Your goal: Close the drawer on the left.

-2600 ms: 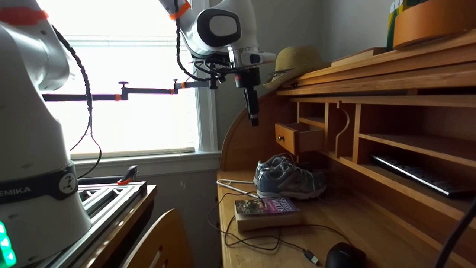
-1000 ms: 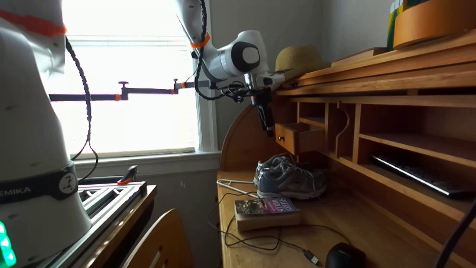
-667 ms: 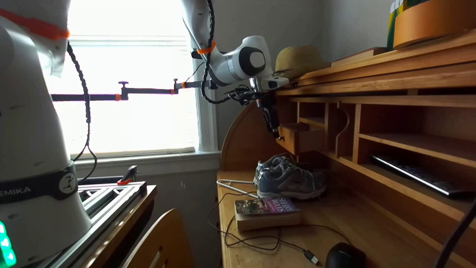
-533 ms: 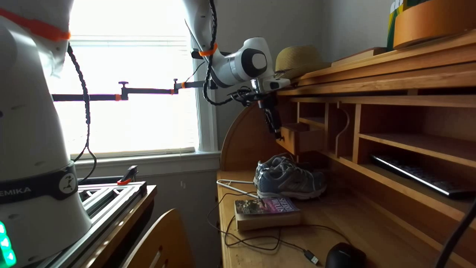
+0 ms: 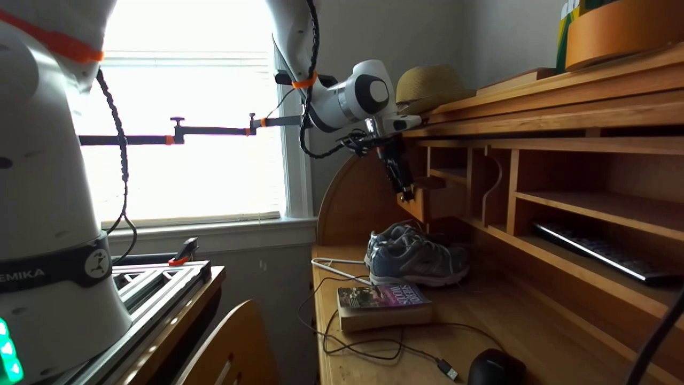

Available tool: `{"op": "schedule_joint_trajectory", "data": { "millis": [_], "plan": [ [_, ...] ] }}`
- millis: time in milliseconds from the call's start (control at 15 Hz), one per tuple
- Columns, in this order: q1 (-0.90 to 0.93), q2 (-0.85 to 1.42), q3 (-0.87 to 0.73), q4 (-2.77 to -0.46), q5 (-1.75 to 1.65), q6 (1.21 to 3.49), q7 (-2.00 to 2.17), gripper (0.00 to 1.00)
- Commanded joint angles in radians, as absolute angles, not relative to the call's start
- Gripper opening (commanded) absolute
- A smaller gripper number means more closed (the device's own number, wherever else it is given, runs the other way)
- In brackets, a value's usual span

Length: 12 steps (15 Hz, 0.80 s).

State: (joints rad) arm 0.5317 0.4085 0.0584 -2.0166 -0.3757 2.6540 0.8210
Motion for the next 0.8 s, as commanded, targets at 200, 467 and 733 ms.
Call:
{"op": "schedule_joint_trajectory", "data": {
  "millis": [200,467,733],
  "plan": [
    [0.613,0.444,-0.054,-1.968,-0.542,2.75,1.009,1.0],
    [0.644,0.46,-0.09,-1.952,-0.59,2.762,1.074,1.0],
    [0.657,0.469,-0.105,-1.944,-0.632,2.761,1.109,1.0]
  ]
}}
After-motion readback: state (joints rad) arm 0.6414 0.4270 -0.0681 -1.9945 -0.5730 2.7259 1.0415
